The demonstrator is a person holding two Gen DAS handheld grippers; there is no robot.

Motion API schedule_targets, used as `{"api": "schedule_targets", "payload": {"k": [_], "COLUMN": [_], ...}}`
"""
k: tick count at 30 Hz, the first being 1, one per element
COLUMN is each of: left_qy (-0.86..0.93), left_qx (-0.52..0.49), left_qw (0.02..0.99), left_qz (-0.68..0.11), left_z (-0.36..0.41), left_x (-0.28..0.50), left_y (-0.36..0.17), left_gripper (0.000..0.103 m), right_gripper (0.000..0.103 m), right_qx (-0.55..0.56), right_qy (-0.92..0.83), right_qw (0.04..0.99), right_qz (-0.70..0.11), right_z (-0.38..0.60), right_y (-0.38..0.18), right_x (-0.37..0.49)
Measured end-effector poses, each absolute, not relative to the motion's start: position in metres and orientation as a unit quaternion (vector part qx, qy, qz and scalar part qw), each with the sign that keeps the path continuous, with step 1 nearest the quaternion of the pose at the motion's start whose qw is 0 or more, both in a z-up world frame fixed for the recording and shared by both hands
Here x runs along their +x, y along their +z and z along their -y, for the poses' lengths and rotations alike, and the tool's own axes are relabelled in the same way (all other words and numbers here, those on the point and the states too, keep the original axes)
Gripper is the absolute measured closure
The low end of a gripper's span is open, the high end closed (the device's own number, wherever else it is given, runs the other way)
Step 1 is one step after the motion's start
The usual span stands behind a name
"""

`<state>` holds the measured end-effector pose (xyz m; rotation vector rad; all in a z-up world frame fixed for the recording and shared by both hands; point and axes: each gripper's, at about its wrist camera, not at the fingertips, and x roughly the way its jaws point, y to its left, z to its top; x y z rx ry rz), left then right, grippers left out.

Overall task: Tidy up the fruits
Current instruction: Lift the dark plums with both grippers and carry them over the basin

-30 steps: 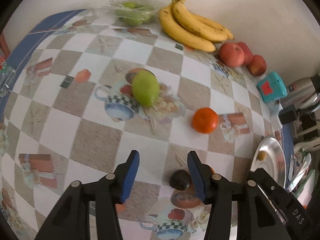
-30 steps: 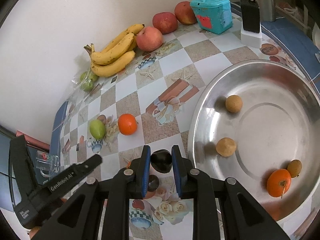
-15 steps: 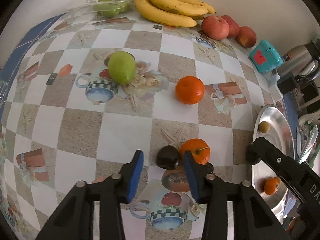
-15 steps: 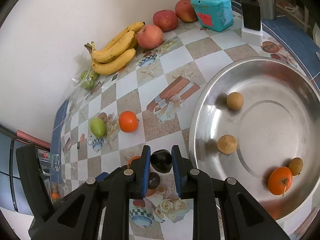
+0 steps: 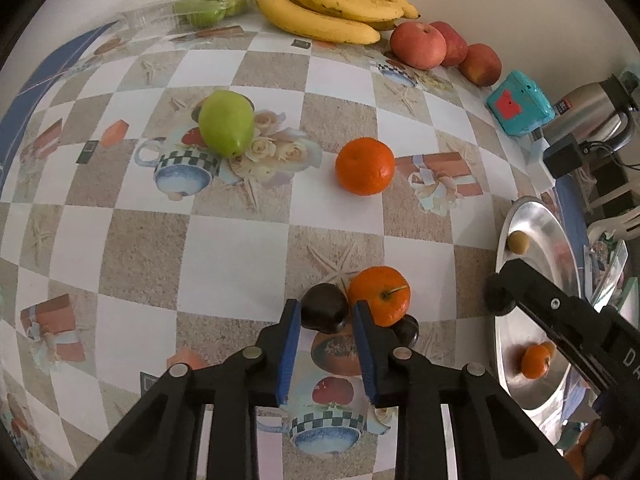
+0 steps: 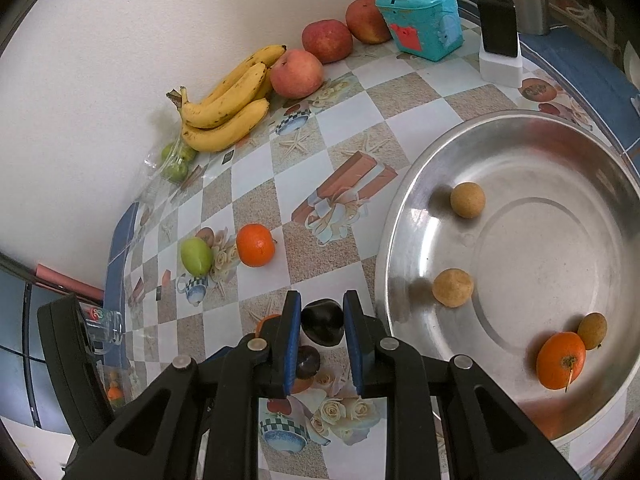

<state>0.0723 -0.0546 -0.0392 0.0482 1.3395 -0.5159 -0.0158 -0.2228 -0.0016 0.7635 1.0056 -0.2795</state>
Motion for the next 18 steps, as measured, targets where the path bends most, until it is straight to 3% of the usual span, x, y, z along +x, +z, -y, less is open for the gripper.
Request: {"api": "schedule_targets", "payload": {"k": [18], "left_qy": [-0.244], "left_qx": [0.082], "left_qw": [0.758], "left_qz": [-0.599], "left_z": [0.064], "left_x": [0.064], "left_y": [-0.042], "left_gripper": [0.073], "right_gripper": [0.081], "right_qx": [0.363], "right_qy": [-0.128], "right_qw": [0.794], "right_qz": [-0.471], "right_z": [0.224], "right_y": [-0.002], "right_x": [-0.016]}}
